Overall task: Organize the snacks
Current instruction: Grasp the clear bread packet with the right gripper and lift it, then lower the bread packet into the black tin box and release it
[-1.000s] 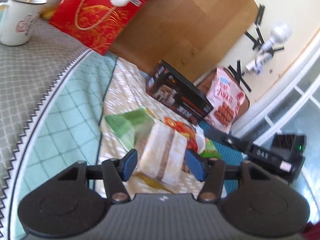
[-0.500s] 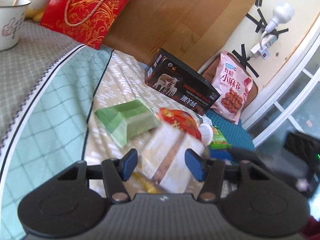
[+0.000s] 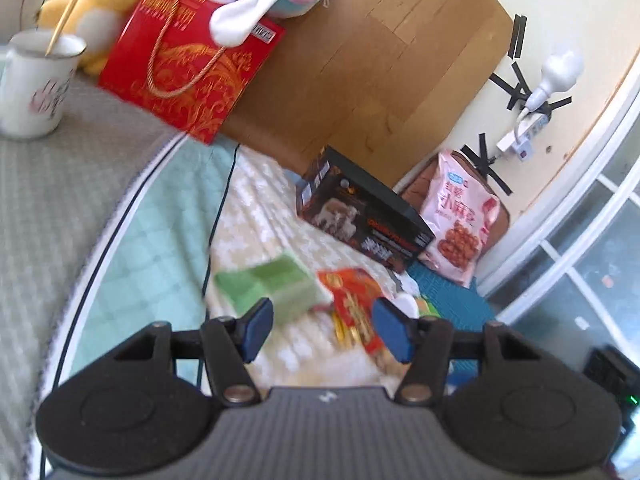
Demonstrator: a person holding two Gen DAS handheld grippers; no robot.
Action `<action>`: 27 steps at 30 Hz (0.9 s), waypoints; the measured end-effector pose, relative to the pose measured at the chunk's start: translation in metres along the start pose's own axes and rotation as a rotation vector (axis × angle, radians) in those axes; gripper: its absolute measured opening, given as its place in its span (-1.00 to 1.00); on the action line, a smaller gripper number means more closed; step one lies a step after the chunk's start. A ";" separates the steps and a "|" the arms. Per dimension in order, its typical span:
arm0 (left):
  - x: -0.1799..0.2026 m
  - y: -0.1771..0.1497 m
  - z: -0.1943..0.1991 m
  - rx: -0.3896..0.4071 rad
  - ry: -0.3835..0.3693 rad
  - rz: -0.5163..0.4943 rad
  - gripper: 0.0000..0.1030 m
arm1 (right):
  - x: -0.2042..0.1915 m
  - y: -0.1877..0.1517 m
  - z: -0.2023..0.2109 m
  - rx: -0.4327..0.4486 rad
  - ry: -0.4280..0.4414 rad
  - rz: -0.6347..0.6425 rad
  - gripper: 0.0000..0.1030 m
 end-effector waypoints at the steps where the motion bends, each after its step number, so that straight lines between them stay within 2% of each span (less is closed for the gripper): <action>1: -0.001 -0.005 0.004 -0.012 -0.012 0.006 0.15 | 0.000 0.001 -0.003 -0.004 0.007 0.005 0.13; 5: 0.008 -0.025 0.012 -0.062 -0.045 -0.026 0.25 | -0.008 -0.001 -0.030 -0.057 0.065 0.059 0.14; 7: 0.015 -0.032 0.007 -0.086 -0.050 -0.049 0.34 | -0.016 -0.004 -0.047 -0.101 0.090 0.106 0.22; 10: 0.020 -0.042 -0.013 -0.134 -0.016 -0.078 0.37 | -0.022 -0.008 -0.069 -0.154 0.101 0.178 0.31; 12: 0.019 -0.049 -0.029 -0.169 0.032 -0.095 0.20 | -0.021 -0.010 -0.081 -0.182 0.086 0.194 0.34; 14: 0.020 -0.048 -0.030 -0.157 0.024 -0.095 0.16 | -0.024 -0.010 -0.084 -0.158 0.081 0.197 0.30; 16: 0.023 -0.043 -0.026 -0.147 0.026 -0.101 0.15 | -0.028 -0.007 -0.079 -0.137 0.086 0.200 0.11; 18: 0.027 -0.035 -0.021 -0.132 0.002 -0.102 0.15 | -0.029 -0.002 -0.069 -0.098 0.082 0.205 0.04; 23: 0.057 0.000 -0.024 -0.072 -0.037 -0.175 0.15 | -0.025 0.024 -0.045 0.026 0.037 0.219 0.03; 27: 0.084 0.044 -0.058 -0.040 -0.071 -0.208 0.15 | 0.009 0.049 -0.042 0.102 -0.037 0.187 0.03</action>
Point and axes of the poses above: each gripper's, at about its wrist camera, not at the fingertips, and z roughly against the way its jaws point, x to its right, y to its top, the point moved 4 cm from there along -z, roughly the way its jaws point, and after that the axes turned 8 degrees about y, right-handed, at the moved point
